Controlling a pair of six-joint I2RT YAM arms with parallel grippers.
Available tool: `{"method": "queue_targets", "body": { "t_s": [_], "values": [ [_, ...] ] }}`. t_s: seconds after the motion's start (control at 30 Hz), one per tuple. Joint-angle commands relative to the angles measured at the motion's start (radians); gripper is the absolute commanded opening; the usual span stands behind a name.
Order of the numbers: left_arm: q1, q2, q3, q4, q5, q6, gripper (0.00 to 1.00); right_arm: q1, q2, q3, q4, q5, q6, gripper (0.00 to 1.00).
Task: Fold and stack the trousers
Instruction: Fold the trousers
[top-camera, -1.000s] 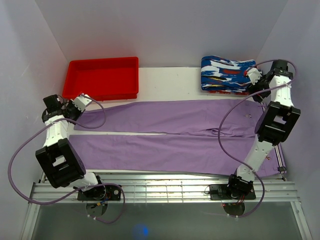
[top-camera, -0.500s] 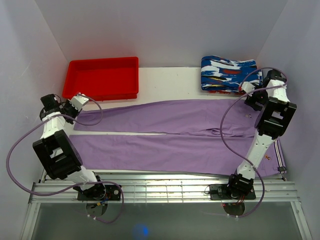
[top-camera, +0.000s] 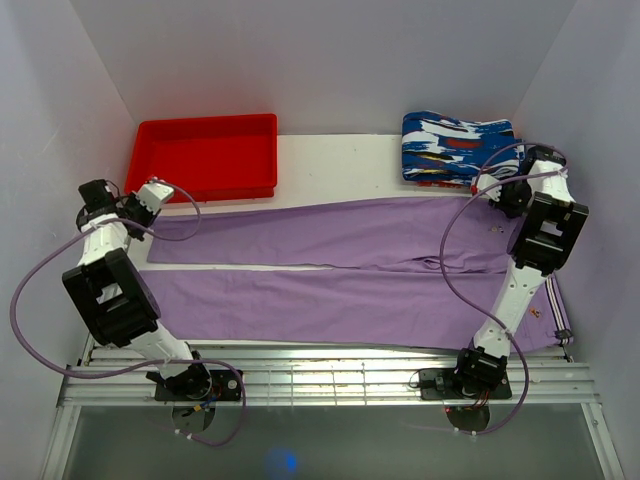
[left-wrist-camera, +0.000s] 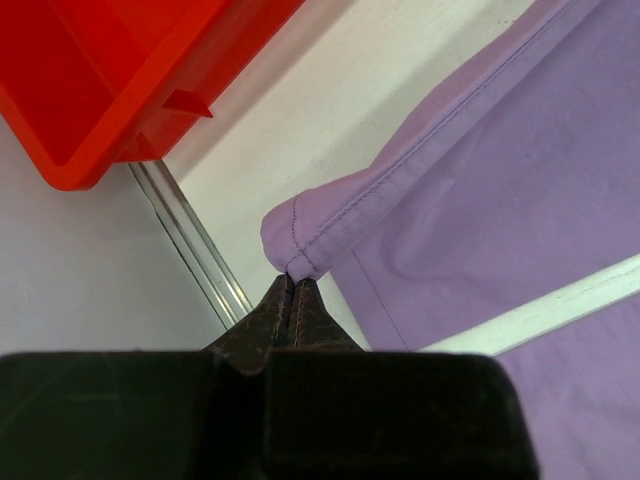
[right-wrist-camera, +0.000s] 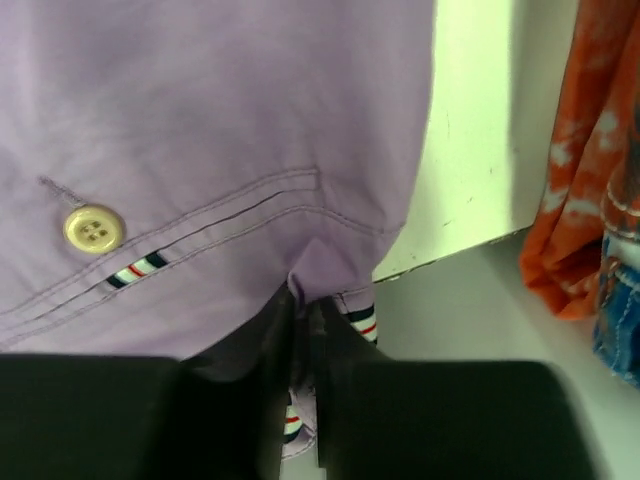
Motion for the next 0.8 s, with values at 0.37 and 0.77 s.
{"method": "queue_targets", "body": {
  "t_s": [0.37,0.77],
  "values": [
    [0.062,-0.019,0.164,0.002,0.068,-0.143,0.0,-0.039,-0.303,-0.034,0.038,-0.141,0.168,0.08],
    [0.196,-0.047,0.232,0.065,0.209,-0.307,0.0,-0.147,-0.661,-0.344,0.287,-0.326,0.257,0.08]
  ]
}}
